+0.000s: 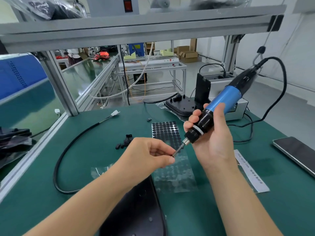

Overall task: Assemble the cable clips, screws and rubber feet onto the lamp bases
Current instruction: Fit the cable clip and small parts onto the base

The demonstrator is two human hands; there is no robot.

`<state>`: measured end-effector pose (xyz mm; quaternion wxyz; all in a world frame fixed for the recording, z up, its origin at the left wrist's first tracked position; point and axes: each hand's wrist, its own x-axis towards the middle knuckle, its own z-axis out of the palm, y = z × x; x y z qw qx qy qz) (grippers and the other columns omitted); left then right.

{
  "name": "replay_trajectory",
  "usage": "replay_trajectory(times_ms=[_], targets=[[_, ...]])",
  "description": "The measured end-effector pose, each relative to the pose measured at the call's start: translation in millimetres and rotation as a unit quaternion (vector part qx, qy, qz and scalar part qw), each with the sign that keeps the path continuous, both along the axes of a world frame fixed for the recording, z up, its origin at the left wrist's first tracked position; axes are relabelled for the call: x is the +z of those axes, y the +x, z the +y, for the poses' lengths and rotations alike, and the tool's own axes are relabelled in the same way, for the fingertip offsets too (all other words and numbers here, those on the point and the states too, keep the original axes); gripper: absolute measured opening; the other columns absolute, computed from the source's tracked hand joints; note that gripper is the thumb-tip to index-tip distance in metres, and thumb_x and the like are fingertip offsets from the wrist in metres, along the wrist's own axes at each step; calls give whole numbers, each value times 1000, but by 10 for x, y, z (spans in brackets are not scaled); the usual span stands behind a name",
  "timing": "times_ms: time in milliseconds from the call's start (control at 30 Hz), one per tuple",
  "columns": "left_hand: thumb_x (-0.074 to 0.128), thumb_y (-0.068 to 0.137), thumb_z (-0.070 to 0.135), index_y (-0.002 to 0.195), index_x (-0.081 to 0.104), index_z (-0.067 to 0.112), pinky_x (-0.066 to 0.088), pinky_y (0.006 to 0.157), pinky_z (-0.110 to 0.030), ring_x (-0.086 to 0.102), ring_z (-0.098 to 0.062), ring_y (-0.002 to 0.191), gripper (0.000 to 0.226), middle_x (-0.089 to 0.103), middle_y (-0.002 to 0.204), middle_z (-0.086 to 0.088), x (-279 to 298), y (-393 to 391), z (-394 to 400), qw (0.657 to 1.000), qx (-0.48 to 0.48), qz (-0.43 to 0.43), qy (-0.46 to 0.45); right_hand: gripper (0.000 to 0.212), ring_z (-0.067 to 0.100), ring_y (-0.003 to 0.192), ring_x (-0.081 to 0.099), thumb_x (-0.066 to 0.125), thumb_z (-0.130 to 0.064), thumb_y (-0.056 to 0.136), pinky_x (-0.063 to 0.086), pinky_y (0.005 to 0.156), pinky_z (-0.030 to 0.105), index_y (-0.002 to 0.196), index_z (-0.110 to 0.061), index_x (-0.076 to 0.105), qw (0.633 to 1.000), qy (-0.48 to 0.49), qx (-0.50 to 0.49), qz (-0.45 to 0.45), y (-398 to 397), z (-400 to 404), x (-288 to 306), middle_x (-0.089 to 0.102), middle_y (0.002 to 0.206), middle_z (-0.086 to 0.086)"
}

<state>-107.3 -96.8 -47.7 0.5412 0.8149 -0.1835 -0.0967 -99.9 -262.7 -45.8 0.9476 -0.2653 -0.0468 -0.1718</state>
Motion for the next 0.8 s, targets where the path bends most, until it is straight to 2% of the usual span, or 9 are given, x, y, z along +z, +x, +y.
replay_trajectory(times_ms=[167, 267, 433, 533, 600, 633, 700, 767, 800], targets=[[81, 74, 9, 81, 74, 20, 54, 65, -16, 69, -11, 68, 15, 74, 77, -1, -12, -39, 22, 1000, 22, -16, -12, 41, 13, 59, 53, 57, -45, 82, 48, 54, 26, 105, -13, 47, 1000, -12, -8, 8, -4, 41, -22, 58, 73, 3], [81, 76, 11, 86, 66, 25, 56, 68, -21, 68, -12, 68, 23, 73, 75, 6, -15, -88, 13, 995, 57, -76, 17, 36, 13, 60, 55, 57, -43, 86, 49, 53, 26, 103, -13, 47, 999, -25, -16, 13, -9, 49, -30, 59, 73, 3], [77, 79, 15, 93, 60, 35, 52, 71, -15, 65, -3, 70, 29, 71, 79, 13, -8, -137, 79, 985, 46, -156, 51, 31, 14, 63, 63, 58, -38, 90, 54, 57, 29, 102, -12, 46, 997, -62, -45, 21, -39, 58, -23, 67, 79, 5], [80, 76, 28, 107, 61, 40, 54, 77, -18, 67, -2, 79, 38, 70, 88, 17, 44, -107, 219, 989, 7, -130, 76, 35, 14, 59, 55, 62, -37, 81, 50, 55, 27, 101, -13, 46, 998, -54, -18, -1, -73, 124, 15, 62, 75, 3], [72, 78, 45, 110, 64, 41, 54, 83, -20, 67, 1, 88, 33, 69, 96, 22, 96, -51, 415, 990, 26, -114, 73, 36, 13, 59, 53, 64, -36, 79, 48, 54, 27, 101, -12, 48, 998, -65, -4, -14, -81, 166, 18, 58, 74, 2], [64, 80, 50, 108, 67, 39, 55, 85, -24, 67, 0, 90, 30, 71, 97, 21, 111, -26, 539, 990, 49, -110, 70, 38, 13, 58, 53, 64, -36, 78, 47, 53, 26, 103, -12, 49, 997, -74, 2, -18, -81, 186, 21, 58, 73, 2], [58, 87, 47, 98, 73, 33, 55, 87, -34, 68, -6, 91, 24, 74, 95, 13, 102, 13, 800, 986, 94, -100, 98, 39, 14, 58, 53, 64, -38, 79, 47, 53, 26, 107, -14, 50, 996, -88, 15, -24, -64, 225, 37, 60, 73, 2], [58, 89, 45, 92, 75, 31, 53, 87, -32, 67, -4, 90, 23, 74, 92, 12, 47, 6, 1007, 983, 84, -61, 152, 33, 14, 58, 53, 59, -45, 85, 47, 54, 25, 102, -17, 56, 994, -100, 35, -31, -31, 286, 77, 61, 73, 3], [57, 86, 51, 90, 75, 32, 52, 85, -27, 66, -4, 87, 26, 74, 91, 12, 10, -13, 1070, 983, 59, -32, 170, 35, 15, 58, 53, 53, -52, 88, 47, 54, 25, 95, -19, 64, 993, -105, 47, -31, -11, 335, 119, 61, 73, 3]])
